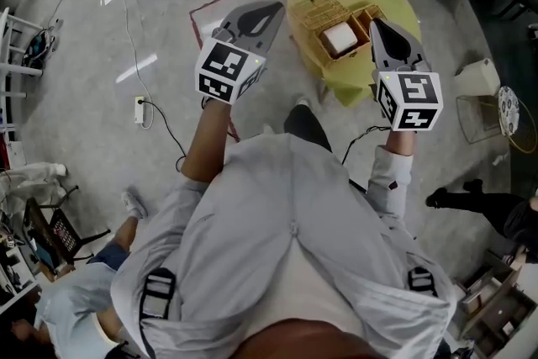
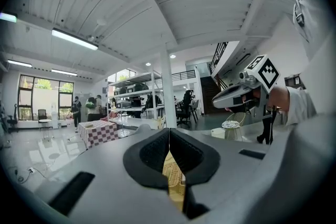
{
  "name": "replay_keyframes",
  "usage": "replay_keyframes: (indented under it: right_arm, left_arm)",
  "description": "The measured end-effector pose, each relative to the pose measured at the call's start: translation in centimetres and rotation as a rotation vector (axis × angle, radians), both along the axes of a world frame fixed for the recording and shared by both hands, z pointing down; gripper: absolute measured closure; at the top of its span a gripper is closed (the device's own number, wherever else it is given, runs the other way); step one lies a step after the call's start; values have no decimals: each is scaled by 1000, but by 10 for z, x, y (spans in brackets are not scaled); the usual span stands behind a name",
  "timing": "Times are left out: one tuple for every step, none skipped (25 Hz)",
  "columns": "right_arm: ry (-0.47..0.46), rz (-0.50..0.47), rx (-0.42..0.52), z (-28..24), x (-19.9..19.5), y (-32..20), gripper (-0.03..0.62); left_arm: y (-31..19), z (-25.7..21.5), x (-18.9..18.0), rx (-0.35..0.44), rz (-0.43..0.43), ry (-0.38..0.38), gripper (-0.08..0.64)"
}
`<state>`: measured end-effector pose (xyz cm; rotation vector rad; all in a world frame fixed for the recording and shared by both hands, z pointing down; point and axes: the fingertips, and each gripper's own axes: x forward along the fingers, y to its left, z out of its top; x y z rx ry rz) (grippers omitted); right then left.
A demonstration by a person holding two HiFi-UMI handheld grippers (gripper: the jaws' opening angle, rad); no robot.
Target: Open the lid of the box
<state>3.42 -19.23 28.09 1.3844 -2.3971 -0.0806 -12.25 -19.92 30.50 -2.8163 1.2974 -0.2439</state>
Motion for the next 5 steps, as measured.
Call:
replay_keyframes:
  right_arm:
    - [1,1,-4,1,0,-2,569]
    - [3,2,-9,3,1,-3,569]
    - [3,4,-14,4,1,-4,569]
    - [4,6,-19,5,2,-6,569]
    - [5,7,-24,6,2,-7,569]
  left_arm:
    - [-2,1,0,-5,2,0,531]
    - [-3,3,1,-11,4,-1,531]
    - [-4,4,2,-17,6,-2,531]
    - [-6,5,2,-23,8,-3,531]
    - [-7,6,3,-29,11,-4,531]
